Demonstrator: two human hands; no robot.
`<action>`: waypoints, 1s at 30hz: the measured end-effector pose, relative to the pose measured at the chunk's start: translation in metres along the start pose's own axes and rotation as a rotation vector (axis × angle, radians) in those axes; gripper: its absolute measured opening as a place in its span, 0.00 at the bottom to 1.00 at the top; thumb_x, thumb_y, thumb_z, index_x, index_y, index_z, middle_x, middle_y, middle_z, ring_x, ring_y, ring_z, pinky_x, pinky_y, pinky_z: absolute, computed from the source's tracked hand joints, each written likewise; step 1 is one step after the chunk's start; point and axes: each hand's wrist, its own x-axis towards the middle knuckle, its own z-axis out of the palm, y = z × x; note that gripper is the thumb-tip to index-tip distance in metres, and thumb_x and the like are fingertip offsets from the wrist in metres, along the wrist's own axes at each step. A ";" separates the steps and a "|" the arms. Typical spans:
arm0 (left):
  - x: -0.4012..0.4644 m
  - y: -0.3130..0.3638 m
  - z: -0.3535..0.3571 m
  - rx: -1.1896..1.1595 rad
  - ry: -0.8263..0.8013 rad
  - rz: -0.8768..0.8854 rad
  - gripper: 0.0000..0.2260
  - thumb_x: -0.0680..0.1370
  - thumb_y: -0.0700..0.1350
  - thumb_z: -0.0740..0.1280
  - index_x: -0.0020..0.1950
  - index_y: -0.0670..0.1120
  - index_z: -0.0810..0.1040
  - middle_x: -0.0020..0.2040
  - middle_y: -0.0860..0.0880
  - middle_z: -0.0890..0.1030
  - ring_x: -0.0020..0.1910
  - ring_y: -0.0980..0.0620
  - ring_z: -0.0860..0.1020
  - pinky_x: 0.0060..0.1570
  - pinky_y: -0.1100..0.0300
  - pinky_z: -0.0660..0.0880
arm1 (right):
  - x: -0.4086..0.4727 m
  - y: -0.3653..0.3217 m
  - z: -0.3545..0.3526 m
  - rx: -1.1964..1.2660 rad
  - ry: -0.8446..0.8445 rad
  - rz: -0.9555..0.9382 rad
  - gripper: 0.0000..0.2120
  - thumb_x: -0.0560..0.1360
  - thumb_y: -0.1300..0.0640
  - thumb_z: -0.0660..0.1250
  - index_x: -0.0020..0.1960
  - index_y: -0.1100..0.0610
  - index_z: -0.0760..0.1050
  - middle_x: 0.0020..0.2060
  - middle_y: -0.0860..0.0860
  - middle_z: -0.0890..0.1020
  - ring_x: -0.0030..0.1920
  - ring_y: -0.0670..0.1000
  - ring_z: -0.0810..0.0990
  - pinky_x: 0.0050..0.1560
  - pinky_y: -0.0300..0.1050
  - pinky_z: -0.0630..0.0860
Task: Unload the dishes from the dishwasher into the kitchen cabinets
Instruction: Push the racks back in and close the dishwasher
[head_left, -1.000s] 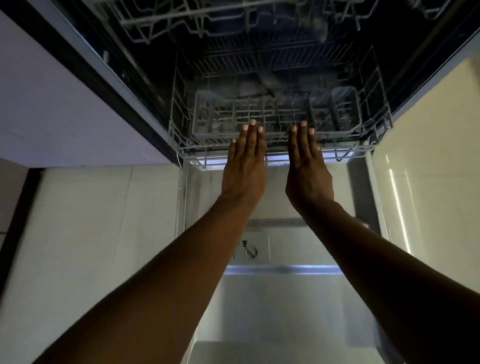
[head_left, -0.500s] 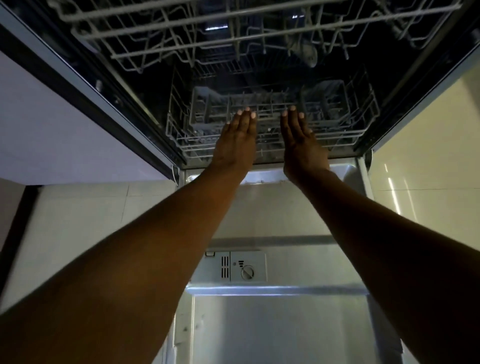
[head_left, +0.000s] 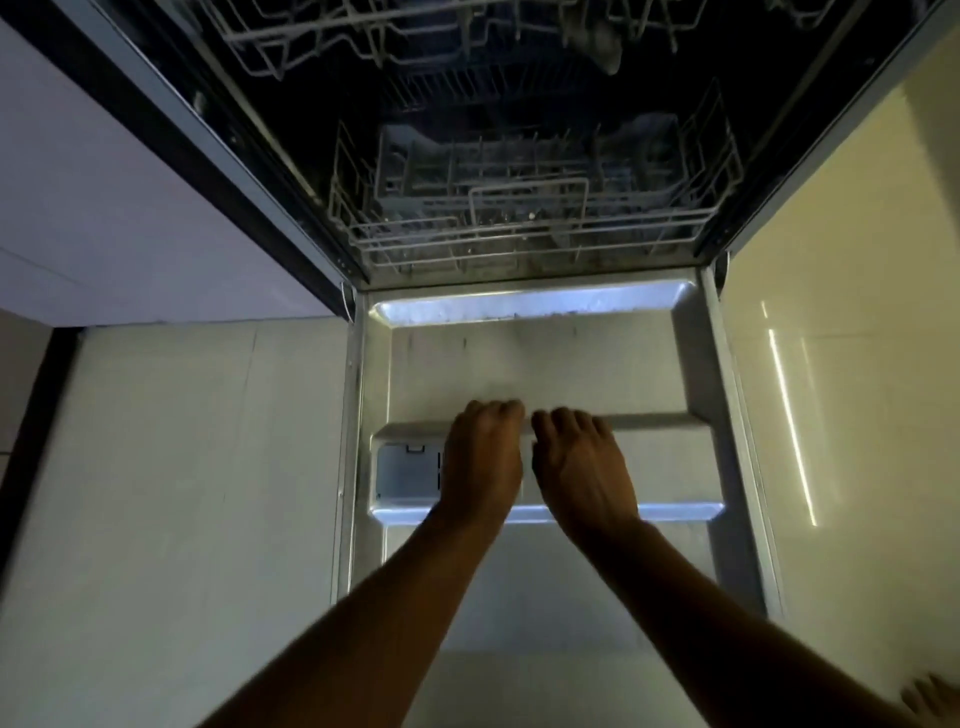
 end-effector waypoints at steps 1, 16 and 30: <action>-0.030 -0.008 0.009 0.001 -0.025 0.000 0.12 0.65 0.34 0.74 0.47 0.43 0.83 0.42 0.46 0.84 0.42 0.46 0.83 0.41 0.57 0.79 | -0.026 -0.002 0.007 0.009 -0.027 0.022 0.14 0.64 0.64 0.73 0.49 0.60 0.77 0.38 0.55 0.78 0.38 0.58 0.78 0.40 0.50 0.73; -0.290 -0.026 0.023 0.078 -0.421 -0.044 0.39 0.51 0.54 0.84 0.56 0.46 0.72 0.50 0.46 0.84 0.46 0.46 0.84 0.41 0.55 0.81 | -0.311 -0.025 0.019 0.076 -0.581 0.057 0.63 0.40 0.39 0.82 0.69 0.60 0.64 0.59 0.59 0.80 0.62 0.60 0.70 0.49 0.53 0.79; -0.337 -0.006 0.161 0.514 -0.556 0.046 0.60 0.63 0.63 0.75 0.77 0.45 0.35 0.77 0.36 0.38 0.74 0.30 0.41 0.70 0.31 0.48 | -0.347 0.015 0.110 -0.117 -0.536 -0.019 0.59 0.64 0.52 0.78 0.78 0.56 0.39 0.77 0.60 0.42 0.76 0.62 0.42 0.74 0.58 0.46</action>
